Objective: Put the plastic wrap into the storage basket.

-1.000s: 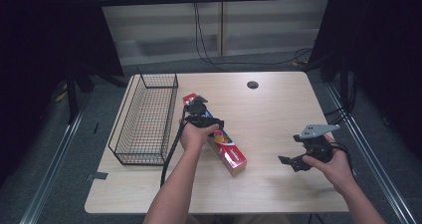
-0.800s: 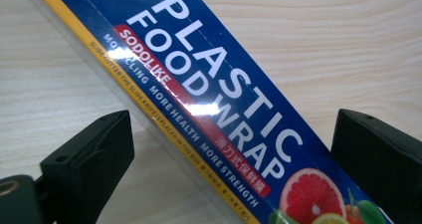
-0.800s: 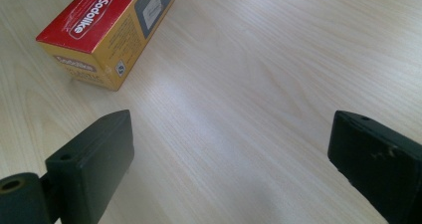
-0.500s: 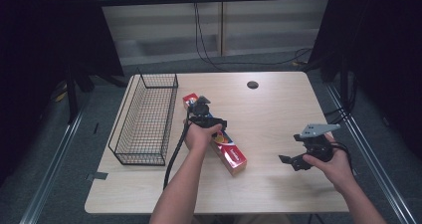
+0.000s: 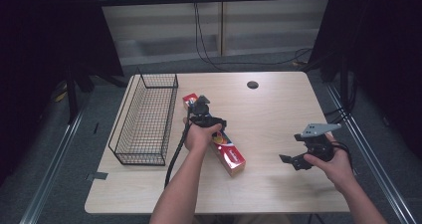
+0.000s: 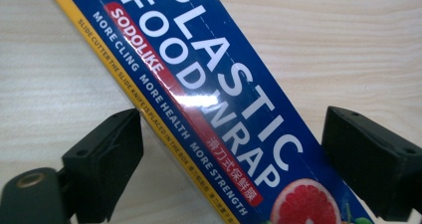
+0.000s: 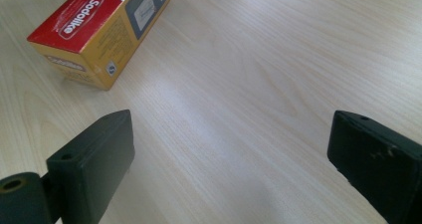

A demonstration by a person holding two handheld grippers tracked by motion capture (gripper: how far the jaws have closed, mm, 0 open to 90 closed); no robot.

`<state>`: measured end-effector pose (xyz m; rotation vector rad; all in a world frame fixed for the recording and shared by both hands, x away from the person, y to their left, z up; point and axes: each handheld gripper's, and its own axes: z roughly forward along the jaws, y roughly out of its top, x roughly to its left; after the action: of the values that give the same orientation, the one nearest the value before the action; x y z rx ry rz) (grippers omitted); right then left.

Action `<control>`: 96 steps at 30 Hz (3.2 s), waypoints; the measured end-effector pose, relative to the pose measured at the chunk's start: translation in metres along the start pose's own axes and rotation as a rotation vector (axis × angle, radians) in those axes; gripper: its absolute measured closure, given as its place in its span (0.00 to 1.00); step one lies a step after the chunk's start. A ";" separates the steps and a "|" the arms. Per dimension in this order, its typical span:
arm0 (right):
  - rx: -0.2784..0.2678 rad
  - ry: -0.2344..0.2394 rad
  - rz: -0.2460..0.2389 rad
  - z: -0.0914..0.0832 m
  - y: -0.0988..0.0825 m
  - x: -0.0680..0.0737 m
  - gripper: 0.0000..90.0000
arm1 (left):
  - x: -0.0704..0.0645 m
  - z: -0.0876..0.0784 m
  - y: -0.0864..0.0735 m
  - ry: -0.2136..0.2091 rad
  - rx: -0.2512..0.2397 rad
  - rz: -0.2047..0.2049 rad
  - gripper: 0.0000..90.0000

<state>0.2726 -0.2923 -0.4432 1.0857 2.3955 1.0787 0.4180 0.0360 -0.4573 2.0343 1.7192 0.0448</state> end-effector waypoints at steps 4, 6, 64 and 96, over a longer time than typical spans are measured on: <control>0.005 0.002 -0.004 0.001 0.000 0.000 0.05 | 0.003 -0.004 0.000 0.020 0.027 -0.007 0.17; 0.001 0.005 -0.002 0.001 0.001 0.001 0.05 | 0.004 -0.006 0.000 0.022 0.040 -0.018 0.19; -0.012 0.013 -0.011 0.002 0.003 0.001 0.05 | 0.022 -0.027 0.000 0.148 0.193 0.057 0.48; -0.011 0.014 -0.015 0.001 0.003 0.002 0.05 | 0.025 -0.079 0.014 0.076 0.216 0.065 0.48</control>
<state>0.2733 -0.2892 -0.4420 1.0578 2.4021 1.0970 0.4113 0.0842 -0.3883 2.2709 1.7693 -0.0450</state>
